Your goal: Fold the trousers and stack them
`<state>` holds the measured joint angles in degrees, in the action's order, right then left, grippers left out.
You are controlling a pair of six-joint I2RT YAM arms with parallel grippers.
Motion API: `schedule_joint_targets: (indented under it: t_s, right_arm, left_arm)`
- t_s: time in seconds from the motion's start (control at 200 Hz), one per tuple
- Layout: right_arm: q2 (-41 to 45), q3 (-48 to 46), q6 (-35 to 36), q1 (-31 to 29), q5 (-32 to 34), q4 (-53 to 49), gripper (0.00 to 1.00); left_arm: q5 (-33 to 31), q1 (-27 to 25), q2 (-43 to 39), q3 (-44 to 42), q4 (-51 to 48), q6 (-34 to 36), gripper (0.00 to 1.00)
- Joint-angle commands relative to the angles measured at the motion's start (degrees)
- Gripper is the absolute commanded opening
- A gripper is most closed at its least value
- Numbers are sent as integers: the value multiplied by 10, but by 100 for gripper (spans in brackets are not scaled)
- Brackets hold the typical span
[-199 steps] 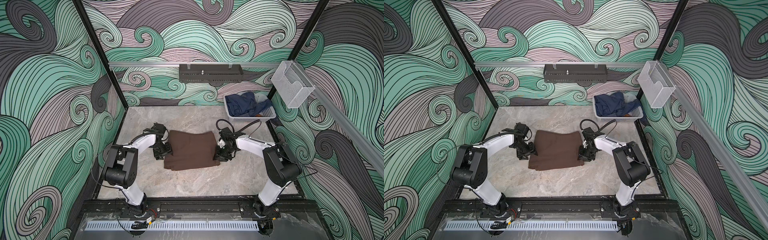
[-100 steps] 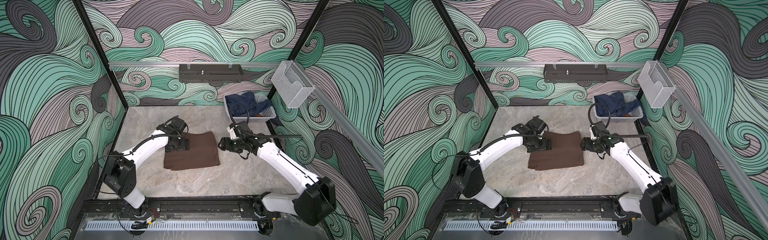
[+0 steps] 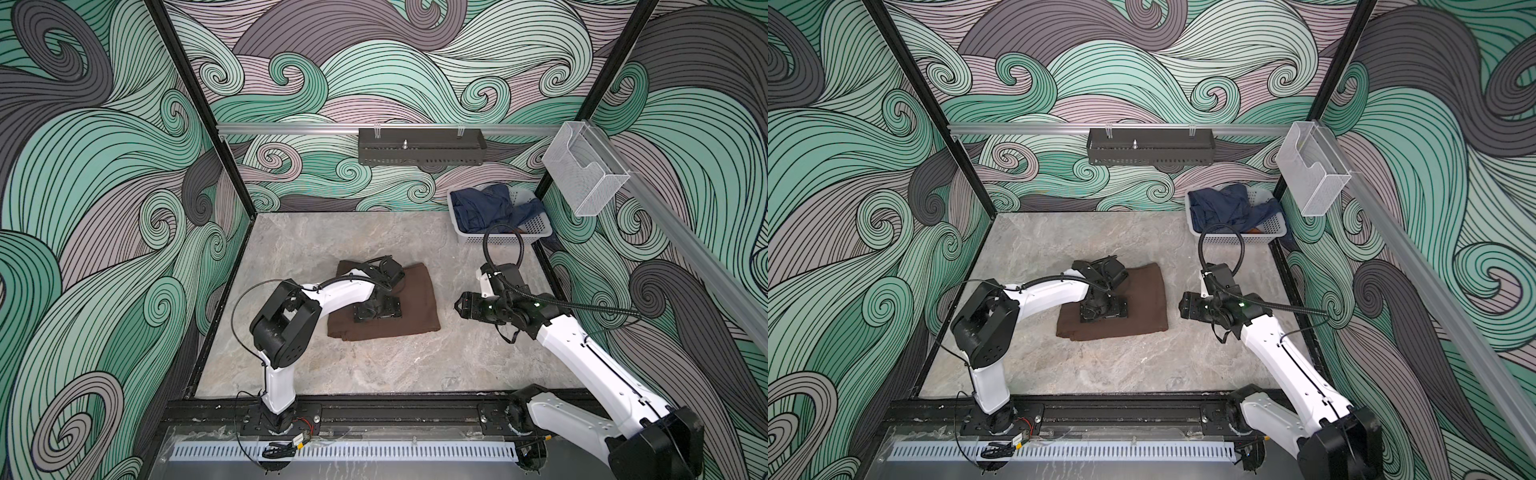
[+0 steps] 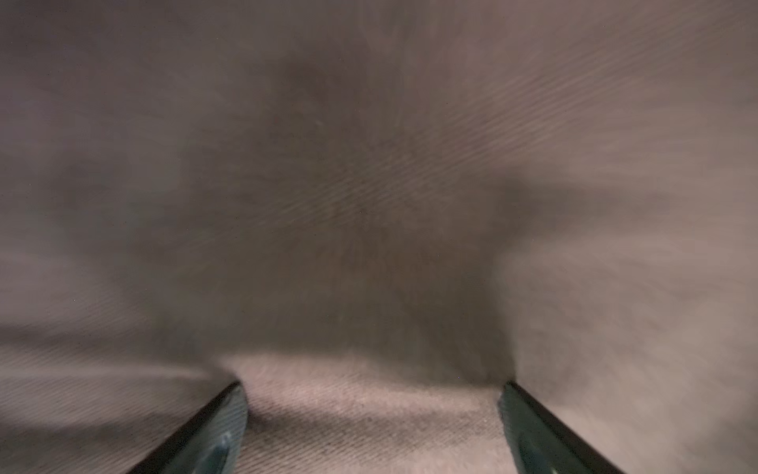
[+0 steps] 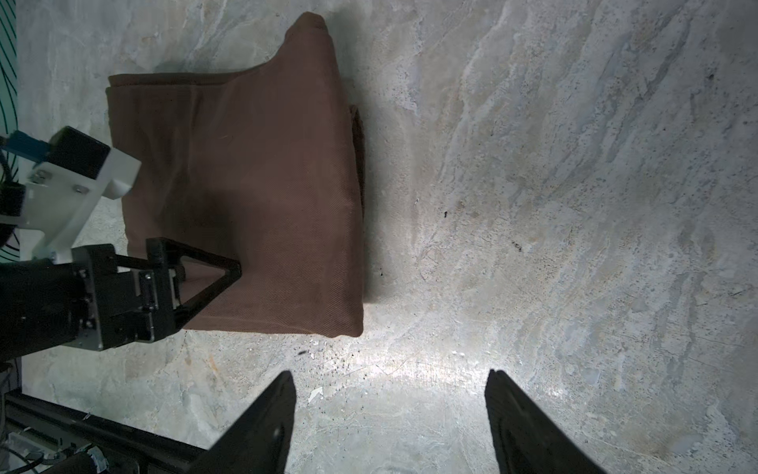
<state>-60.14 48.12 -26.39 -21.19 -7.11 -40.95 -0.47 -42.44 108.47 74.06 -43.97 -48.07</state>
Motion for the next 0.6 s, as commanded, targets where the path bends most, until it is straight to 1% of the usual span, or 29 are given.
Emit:
schedule_joint_targets:
  t_s: [0.0,0.085,0.17,0.34,0.425,0.51,0.595]
  right_arm:
    - [-2,-6,4,6,-14,13,74]
    - [-4,-7,3,8,-18,15,74]
    - [-6,-6,4,10,-19,16,74]
    - [-7,-4,3,14,-22,20,74]
    - [-12,0,1,15,-26,22,74]
    - [-18,8,0,17,-33,22,74]
    - [-26,15,-1,19,-40,22,74]
  left_arm:
    - [-32,-1,31,9,-3,-24,98]
    - [-63,5,58,21,-34,-13,99]
    - [-78,27,70,19,-49,4,99]
    - [-87,107,81,32,-79,65,99]
    - [-74,150,89,49,-83,98,99]
    - [-64,190,107,81,-91,137,99]
    - [-66,225,137,130,-120,180,99]
